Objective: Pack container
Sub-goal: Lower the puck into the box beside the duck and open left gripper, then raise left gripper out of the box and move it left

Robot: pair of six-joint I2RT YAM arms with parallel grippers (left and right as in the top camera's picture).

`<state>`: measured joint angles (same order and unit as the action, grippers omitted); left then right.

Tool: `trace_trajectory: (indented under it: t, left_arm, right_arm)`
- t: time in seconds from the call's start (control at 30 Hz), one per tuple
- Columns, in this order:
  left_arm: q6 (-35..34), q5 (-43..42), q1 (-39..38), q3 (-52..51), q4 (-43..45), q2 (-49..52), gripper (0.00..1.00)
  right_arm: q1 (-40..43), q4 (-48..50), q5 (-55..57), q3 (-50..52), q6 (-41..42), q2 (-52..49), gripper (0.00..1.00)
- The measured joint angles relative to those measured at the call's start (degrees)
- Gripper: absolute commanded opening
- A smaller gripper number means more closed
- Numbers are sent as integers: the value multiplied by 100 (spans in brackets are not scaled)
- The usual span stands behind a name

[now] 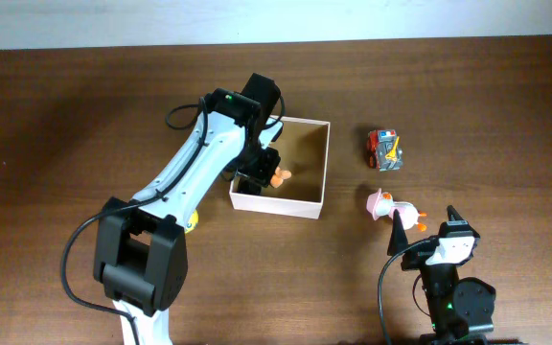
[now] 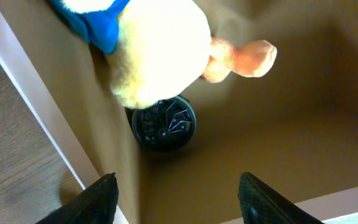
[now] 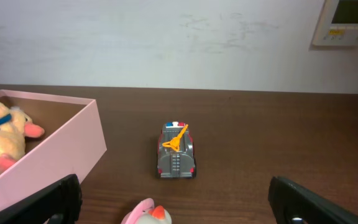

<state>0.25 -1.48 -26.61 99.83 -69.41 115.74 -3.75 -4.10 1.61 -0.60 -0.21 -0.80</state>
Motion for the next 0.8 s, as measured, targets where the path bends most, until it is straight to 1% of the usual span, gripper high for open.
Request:
trace_trajectory:
  t: [0.17,0.37,0.47,0.5,0.6,0.7,0.8]
  left_arm:
    - [-87,0,52,446,26,13,64]
    - [-518,98,415,1467,15,15,64]
    - [-1021,444,739,1768,-162,15,65]
    - [-1209,581,866,1803,-262,15,69]
    - [-1749,916,1344,1814,-503,15,69]
    - [-2094,1123,1875,1814,-518,20,69]
    - [-2234,1246,2245,1816,-525,20,68]
  right_arm:
    - [0,0,0,0,2,0,99]
    - [0,0,0,0,0,0,99]
    - [0,0,0,0,2,0,99]
    - [0,0,0,0,0,0,99]
    - [0,0,0,-2,0,0,99]
    - [0,0,0,0,2,0,99]
    - [0,0,0,0,0,0,99]
